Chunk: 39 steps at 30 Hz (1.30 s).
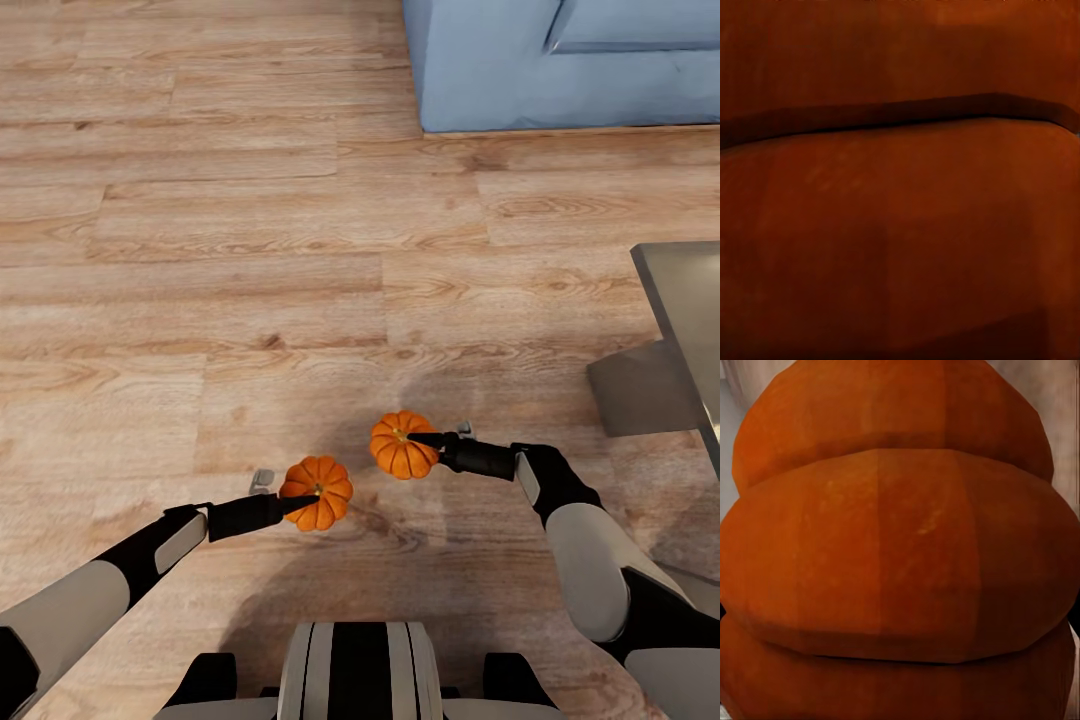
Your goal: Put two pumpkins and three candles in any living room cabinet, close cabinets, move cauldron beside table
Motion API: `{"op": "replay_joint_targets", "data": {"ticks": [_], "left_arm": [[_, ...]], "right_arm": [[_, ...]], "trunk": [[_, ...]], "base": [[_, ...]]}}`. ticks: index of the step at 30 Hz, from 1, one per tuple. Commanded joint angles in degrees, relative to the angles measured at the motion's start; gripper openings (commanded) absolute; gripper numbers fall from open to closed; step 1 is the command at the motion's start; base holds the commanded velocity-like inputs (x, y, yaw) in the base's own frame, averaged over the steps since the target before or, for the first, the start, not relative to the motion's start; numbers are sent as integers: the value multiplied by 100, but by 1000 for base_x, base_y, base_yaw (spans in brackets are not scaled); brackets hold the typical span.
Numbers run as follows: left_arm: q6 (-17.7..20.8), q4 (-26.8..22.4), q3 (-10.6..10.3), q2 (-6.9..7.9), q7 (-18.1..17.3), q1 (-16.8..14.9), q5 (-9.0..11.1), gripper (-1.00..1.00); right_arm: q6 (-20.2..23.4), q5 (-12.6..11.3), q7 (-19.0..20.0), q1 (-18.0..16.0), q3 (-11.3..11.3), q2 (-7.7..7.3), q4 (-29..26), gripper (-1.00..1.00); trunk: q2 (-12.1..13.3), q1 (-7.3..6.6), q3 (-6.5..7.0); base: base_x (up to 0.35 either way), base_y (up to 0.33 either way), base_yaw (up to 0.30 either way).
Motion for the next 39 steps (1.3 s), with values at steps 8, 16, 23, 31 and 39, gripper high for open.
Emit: {"op": "replay_joint_targets", "data": {"ticks": [8,16,23,31,39], "left_arm": [[-3,2,8,62,-7,29,16,-100],[464,18,114,218,-2,-20,-21,-100],[478,4,226,812,-482,-36,10,-100],[500,11,582,1155,-1222,-32,-6,-100],[508,39,594,1171,-1240,-32,-7,-100]], "right_arm": [[8,-20,4,0,-6,29,-205,-100],[5,27,-511,0,11,38,-206,-100],[-24,30,-1120,0,22,52,-196,-100],[-190,31,-1146,0,29,83,-192,-100],[-194,31,-1139,0,32,89,-189,-100]], "trunk": [[3,-5,44],[13,-26,222],[23,-44,377],[33,-65,568],[44,-85,753]], "base": [[0,0,0],[0,0,0],[0,0,0],[0,0,96],[0,0,275]]}}
